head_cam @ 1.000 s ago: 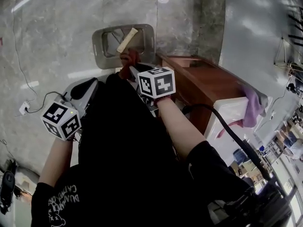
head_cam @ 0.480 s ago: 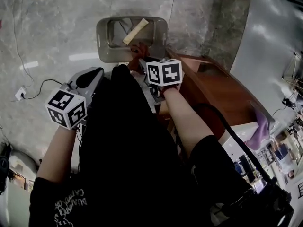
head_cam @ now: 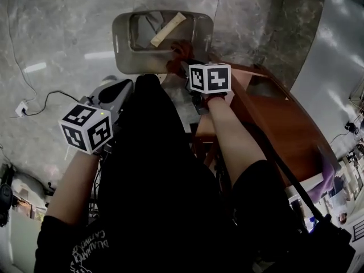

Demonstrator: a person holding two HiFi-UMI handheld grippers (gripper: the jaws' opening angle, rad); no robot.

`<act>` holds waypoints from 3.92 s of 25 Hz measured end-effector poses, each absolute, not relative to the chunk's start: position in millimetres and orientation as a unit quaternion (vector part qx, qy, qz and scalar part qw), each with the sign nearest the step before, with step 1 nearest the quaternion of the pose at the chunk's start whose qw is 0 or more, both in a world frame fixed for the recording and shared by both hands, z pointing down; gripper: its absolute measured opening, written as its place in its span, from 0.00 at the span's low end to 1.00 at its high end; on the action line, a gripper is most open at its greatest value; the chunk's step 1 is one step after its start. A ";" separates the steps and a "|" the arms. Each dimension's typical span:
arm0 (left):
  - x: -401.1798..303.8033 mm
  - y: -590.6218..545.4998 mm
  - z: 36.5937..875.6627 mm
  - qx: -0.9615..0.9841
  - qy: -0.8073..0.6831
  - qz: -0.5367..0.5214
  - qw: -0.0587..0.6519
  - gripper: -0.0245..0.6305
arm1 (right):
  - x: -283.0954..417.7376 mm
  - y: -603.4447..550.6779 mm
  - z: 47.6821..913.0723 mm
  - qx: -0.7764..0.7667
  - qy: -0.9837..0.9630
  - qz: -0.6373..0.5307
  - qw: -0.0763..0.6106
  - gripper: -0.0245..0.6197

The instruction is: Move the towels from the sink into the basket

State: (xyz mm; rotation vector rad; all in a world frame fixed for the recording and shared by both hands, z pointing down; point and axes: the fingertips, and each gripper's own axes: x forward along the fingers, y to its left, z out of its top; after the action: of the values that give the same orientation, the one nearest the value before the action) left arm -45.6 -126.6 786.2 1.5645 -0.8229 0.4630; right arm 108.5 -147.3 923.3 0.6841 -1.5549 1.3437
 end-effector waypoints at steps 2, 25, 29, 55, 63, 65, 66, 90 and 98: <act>-45.7 -125.8 805.8 0.674 -0.357 0.205 0.613 0.04 | 113.2 -144.6 945.3 0.291 -0.624 0.553 0.468 0.14; -72.8 -86.1 816.5 0.684 -0.324 0.264 0.598 0.04 | 120.8 -95.9 947.6 0.334 -0.545 0.579 0.506 0.05; -96.2 -60.3 794.2 0.666 -0.316 0.322 0.594 0.04 | 107.0 -60.9 891.9 0.283 -0.536 0.593 0.530 0.05; -65.1 -126.6 357.9 0.914 -0.082 0.060 0.393 0.04 | 52.1 -100.4 339.9 0.613 -0.708 0.350 -0.028 0.05; -42.3 -120.7 173.2 0.973 0.010 -0.053 0.223 0.04 | 35.7 -87.4 193.3 0.629 -0.755 0.183 -0.005 0.05; -41.6 -117.9 144.1 0.983 0.020 -0.054 0.174 0.04 | 38.6 -85.8 175.7 0.643 -0.750 0.152 0.013 0.05; -40.9 -116.7 136.0 0.986 0.020 -0.052 0.157 0.04 | 40.5 -83.9 170.8 0.648 -0.747 0.144 0.016 0.05; 38.6 -19.0 129.3 0.978 0.145 -0.066 0.137 0.04 | 136.1 49.7 181.2 0.758 -0.633 0.158 -0.016 0.05; 117.2 -37.0 122.8 0.978 0.128 -0.069 0.150 0.04 | 228.3 34.6 184.3 0.755 -0.635 0.161 -0.030 0.05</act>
State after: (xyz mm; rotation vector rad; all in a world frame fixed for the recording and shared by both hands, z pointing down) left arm 117.2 -37.0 122.8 2.8090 0.3672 -0.1971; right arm 228.3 34.6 184.3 2.4183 -2.0327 0.5145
